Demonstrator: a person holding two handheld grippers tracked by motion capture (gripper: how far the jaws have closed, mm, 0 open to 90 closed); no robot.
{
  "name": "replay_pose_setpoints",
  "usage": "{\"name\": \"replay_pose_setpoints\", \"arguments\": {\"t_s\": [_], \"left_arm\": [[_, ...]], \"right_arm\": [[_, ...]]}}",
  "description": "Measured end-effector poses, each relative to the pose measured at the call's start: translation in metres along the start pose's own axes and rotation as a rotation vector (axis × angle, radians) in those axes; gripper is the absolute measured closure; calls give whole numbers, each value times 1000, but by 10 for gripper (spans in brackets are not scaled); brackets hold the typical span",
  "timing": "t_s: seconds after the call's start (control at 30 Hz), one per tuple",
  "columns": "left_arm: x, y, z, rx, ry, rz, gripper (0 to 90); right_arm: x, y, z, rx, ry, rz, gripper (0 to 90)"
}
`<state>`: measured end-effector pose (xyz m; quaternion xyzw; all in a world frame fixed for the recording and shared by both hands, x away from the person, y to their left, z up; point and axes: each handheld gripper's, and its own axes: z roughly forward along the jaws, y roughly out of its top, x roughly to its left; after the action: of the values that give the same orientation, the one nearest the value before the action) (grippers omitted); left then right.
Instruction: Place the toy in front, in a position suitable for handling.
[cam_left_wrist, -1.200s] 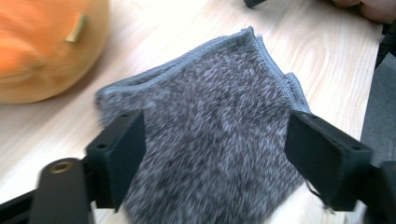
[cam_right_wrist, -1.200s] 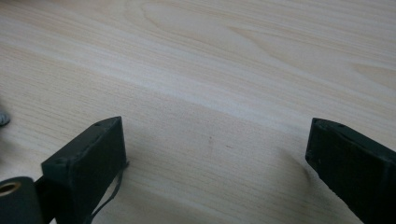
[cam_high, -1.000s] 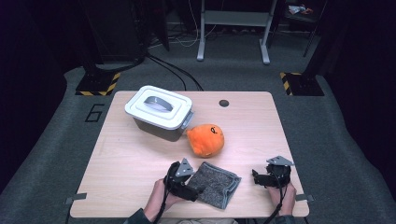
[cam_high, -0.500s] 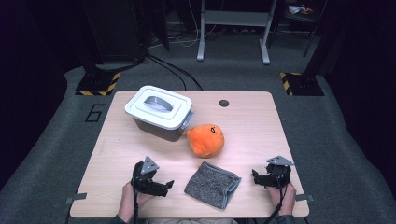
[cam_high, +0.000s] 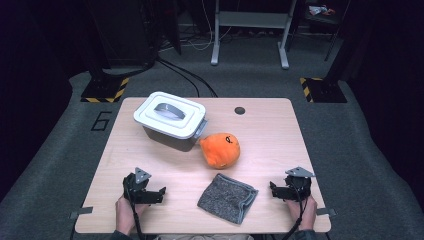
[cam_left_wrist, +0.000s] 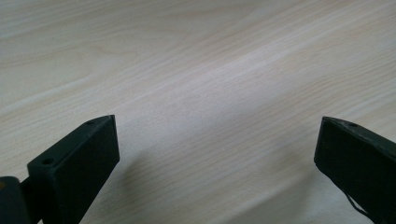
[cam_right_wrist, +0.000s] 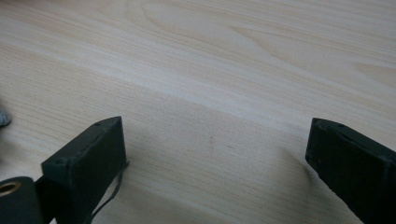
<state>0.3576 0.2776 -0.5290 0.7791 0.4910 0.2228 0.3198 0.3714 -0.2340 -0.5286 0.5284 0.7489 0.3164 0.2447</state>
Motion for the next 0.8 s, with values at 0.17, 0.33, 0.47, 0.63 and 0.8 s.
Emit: {"name": "replay_pose_setpoints", "arguments": {"t_s": [0.17, 0.33, 0.47, 0.63, 0.8], "left_arm": [[2, -1, 2, -10, -3, -19, 0], [5, 0, 3, 1, -23, -19, 0], [5, -1, 3, -2, -24, -14, 0], [5, -1, 3, 0, -25, -13, 0], [5, -1, 3, -1, -23, -16, 1]], "right_arm": [[-1, 0, 0, 6, 3, -3, 41], [-1, 0, 0, 8, 5, 5, 41], [-2, 1, 1, 18, 11, 18, 39], [-3, 4, 1, 40, 30, 20, 33], [4, 11, -9, 11, 69, 34, 46]]}}
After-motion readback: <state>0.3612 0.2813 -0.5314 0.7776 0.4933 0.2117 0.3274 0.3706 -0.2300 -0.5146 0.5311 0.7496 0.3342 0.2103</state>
